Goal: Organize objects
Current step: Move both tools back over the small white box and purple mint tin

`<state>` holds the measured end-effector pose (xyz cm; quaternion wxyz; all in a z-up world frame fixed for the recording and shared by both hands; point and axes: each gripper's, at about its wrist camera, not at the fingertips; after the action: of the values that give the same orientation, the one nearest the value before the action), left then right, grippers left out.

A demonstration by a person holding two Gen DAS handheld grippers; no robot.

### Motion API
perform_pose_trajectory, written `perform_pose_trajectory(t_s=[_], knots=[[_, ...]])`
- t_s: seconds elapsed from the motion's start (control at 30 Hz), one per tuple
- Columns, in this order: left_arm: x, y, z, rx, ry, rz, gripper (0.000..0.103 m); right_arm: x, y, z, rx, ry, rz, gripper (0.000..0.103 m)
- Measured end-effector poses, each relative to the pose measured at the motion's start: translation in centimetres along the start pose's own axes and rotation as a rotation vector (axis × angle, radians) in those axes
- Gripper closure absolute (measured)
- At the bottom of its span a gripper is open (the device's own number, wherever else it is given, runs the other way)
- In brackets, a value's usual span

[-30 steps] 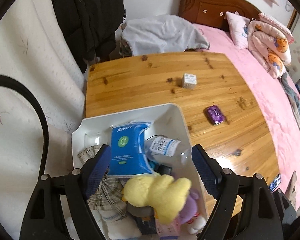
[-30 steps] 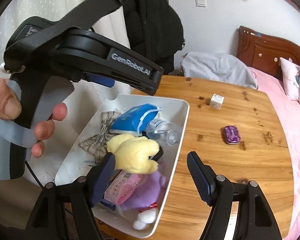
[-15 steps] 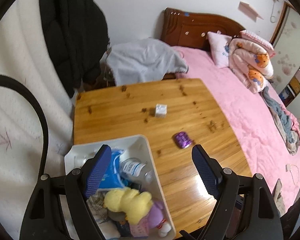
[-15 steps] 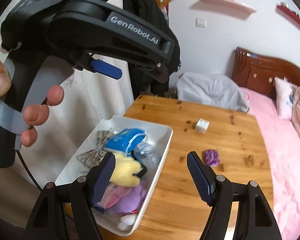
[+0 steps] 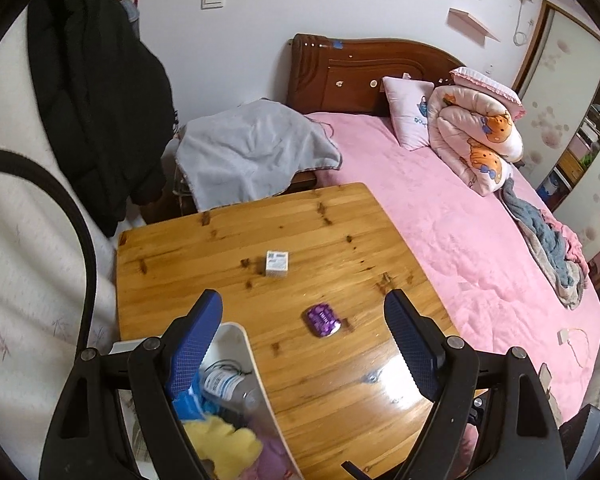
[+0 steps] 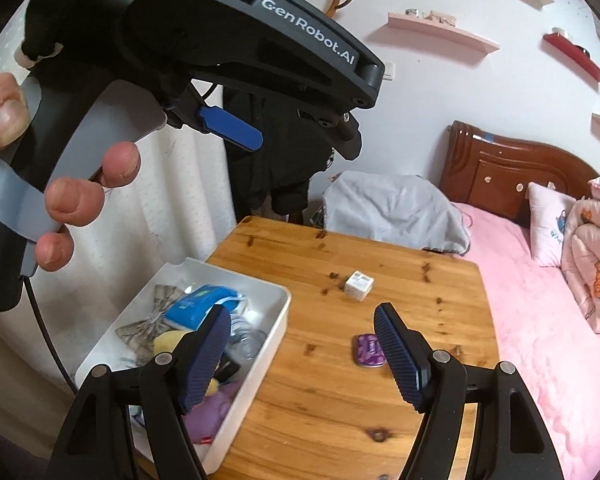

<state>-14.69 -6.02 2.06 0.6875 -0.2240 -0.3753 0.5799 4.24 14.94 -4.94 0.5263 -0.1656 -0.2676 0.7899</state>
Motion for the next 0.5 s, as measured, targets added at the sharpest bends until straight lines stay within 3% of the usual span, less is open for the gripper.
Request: perform_pose_trajectory(t_s=[0.27,0.5], knots=[[0.7,3.4,2.2,-0.031,0.010,0.004,0.017,3.0,2.6,-1.1,-0.046,0.000,-0.009,0.025],[0.7,9.7,3.5,-0.136,-0.001,0.031,0.017,5.5,6.6,-3.5,-0.117,0.003,-0.006,0.025]])
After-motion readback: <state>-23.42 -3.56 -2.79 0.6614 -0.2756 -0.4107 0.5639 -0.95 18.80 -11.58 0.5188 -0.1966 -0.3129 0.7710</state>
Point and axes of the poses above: each gripper's, at about its wrist camera, not at the fingertips, and y roughly the way its jaws point, x to its right, z to its top, and after that the axes turned 1 degree about x, right-handed
